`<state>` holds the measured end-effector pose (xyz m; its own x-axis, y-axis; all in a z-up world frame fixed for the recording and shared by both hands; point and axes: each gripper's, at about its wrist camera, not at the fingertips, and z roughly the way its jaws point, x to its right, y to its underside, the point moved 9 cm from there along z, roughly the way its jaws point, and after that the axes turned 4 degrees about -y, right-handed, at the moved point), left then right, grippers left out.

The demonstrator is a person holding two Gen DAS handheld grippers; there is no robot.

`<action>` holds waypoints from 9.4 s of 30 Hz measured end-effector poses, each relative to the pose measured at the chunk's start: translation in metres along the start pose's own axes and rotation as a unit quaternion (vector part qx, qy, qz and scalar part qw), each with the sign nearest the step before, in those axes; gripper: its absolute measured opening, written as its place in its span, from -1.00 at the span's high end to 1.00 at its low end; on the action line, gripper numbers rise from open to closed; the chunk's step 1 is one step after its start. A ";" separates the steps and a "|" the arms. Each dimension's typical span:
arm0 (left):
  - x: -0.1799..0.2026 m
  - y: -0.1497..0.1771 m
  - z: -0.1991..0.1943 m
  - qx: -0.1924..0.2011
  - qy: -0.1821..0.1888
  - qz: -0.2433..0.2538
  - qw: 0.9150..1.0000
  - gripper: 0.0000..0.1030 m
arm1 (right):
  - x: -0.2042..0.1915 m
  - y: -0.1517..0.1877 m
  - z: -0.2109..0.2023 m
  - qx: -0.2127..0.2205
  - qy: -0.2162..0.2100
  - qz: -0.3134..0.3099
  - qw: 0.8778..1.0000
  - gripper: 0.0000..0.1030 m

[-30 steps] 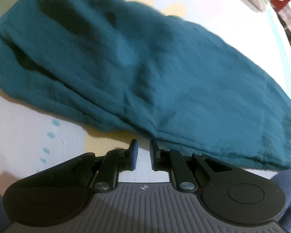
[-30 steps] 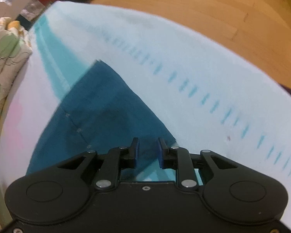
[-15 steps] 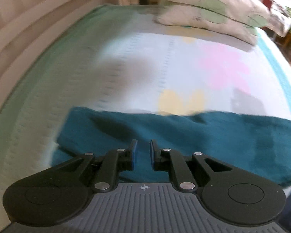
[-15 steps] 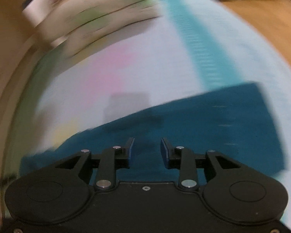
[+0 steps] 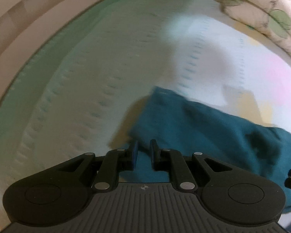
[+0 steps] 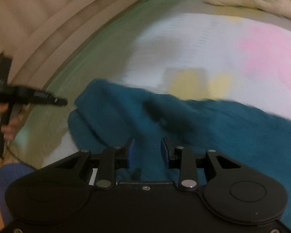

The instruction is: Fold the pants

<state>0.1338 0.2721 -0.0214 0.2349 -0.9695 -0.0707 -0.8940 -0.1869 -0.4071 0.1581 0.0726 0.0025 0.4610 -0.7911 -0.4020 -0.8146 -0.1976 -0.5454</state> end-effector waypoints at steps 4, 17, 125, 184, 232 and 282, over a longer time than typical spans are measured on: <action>-0.026 -0.006 0.013 0.002 -0.007 -0.008 1.000 0.75 | -0.032 -0.003 0.032 -0.017 -0.017 -0.058 0.998 0.18; -0.020 0.028 0.038 0.009 0.074 -0.019 0.997 0.75 | -0.103 -0.003 0.124 -0.036 -0.023 -0.189 0.981 0.04; 0.187 0.035 0.053 -0.101 0.093 0.210 0.968 0.73 | 0.065 -0.003 0.063 -0.054 -0.123 -0.087 0.987 -0.14; 0.045 0.014 0.068 0.022 0.004 0.074 0.997 0.78 | 0.136 -0.071 0.051 0.101 0.019 0.082 0.991 0.12; -0.035 0.068 0.022 0.049 0.110 -0.058 0.991 -0.02 | 0.032 0.081 0.024 -0.068 -0.045 -0.025 0.996 0.15; -0.026 0.058 0.055 0.025 0.067 -0.089 0.993 0.61 | 0.051 -0.016 0.055 0.005 -0.010 0.000 1.000 0.20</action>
<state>0.0971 0.2955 -0.0927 0.3318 -0.9348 0.1266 -0.8219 -0.3523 -0.4476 0.2141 0.0672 -0.0504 0.4673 -0.7796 -0.4170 -0.8112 -0.1906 -0.5528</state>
